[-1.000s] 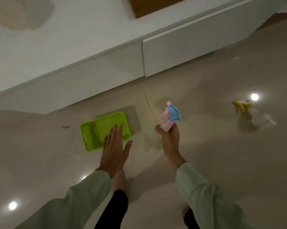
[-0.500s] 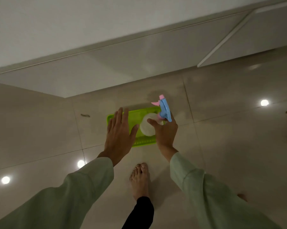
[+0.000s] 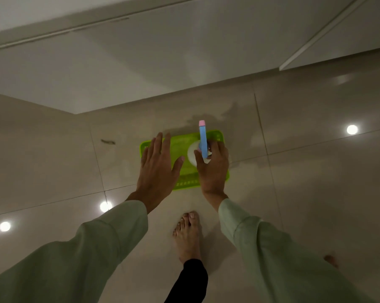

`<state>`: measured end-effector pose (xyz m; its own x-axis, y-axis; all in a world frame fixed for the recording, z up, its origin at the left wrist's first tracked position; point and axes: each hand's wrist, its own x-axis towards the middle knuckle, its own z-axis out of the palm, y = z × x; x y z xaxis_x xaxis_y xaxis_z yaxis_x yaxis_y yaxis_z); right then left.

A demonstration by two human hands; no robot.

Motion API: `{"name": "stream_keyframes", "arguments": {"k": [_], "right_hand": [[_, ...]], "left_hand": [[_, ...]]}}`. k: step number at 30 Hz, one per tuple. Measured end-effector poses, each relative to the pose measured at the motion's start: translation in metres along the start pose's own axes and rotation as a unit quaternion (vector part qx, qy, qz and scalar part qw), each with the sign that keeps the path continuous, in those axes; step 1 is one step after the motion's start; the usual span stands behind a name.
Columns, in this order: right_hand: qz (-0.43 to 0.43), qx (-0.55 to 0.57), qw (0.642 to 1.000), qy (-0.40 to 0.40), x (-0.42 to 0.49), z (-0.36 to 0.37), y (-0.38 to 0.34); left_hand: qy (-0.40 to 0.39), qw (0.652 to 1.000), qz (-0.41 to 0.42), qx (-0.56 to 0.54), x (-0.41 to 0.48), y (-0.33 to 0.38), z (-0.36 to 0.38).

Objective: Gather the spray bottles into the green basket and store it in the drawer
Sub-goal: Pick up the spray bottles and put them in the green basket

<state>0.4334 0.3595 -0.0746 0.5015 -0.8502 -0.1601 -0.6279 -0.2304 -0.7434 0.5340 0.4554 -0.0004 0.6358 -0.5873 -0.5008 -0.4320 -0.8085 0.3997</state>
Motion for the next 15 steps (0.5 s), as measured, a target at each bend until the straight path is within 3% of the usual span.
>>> {"name": "stream_keyframes", "arguments": {"k": [15], "right_hand": [[0.011, 0.005, 0.998, -0.065, -0.005, -0.02, 0.014]], "left_hand": [[0.029, 0.999, 0.019, 0.017, -0.016, 0.02, 0.003]]}}
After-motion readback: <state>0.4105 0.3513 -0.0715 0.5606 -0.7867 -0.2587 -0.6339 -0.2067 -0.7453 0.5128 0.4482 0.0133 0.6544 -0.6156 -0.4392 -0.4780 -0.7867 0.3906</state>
